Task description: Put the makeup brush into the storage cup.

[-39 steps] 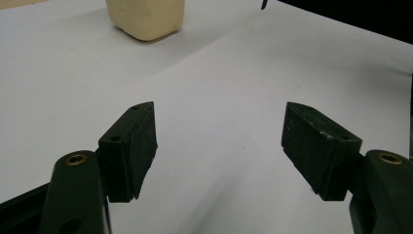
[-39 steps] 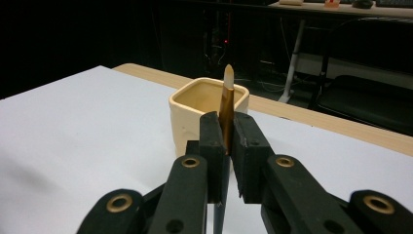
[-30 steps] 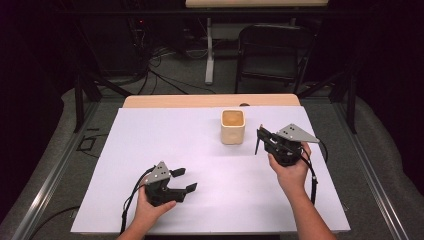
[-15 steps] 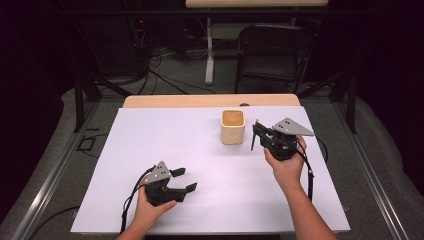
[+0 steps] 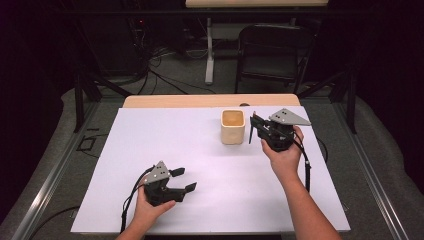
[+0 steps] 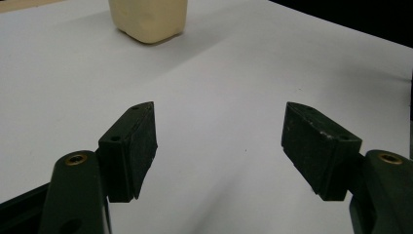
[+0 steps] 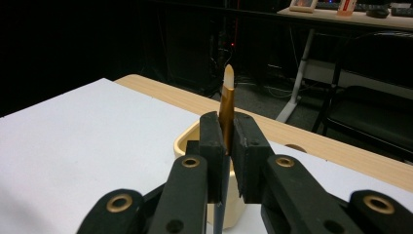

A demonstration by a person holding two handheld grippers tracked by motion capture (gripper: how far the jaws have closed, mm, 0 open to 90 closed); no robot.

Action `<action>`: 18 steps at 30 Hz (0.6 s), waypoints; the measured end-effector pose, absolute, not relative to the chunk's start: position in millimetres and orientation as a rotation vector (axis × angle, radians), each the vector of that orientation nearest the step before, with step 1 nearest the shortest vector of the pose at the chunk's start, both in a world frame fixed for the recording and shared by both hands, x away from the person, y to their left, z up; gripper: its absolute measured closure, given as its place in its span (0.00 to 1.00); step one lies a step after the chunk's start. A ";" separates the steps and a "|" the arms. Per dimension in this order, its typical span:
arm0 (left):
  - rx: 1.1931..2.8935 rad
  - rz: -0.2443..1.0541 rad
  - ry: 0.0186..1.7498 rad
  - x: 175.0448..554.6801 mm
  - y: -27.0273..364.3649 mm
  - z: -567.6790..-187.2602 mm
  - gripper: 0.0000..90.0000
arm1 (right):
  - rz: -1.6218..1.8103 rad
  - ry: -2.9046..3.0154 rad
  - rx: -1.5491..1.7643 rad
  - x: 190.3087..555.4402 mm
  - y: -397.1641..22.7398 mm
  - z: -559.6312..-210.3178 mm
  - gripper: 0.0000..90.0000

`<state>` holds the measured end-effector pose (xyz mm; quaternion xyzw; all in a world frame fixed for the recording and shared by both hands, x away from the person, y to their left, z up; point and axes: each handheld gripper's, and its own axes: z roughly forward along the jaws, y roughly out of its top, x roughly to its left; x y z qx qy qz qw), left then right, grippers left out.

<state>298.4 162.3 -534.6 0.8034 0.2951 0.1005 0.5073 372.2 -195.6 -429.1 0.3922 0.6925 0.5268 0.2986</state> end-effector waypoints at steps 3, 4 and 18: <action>1.936 0.243 0.711 298.4 162.5 -534.5 0.32 | 1.396 1.843 1.044 373.6 -195.6 -428.5 0.93; 1.937 0.243 0.711 298.4 162.6 -534.4 0.32 | 1.397 1.842 1.043 374.0 -195.5 -428.3 0.93; 1.930 0.245 0.718 298.2 162.9 -534.1 0.32 | 1.392 1.835 1.018 379.3 -191.8 -418.3 0.93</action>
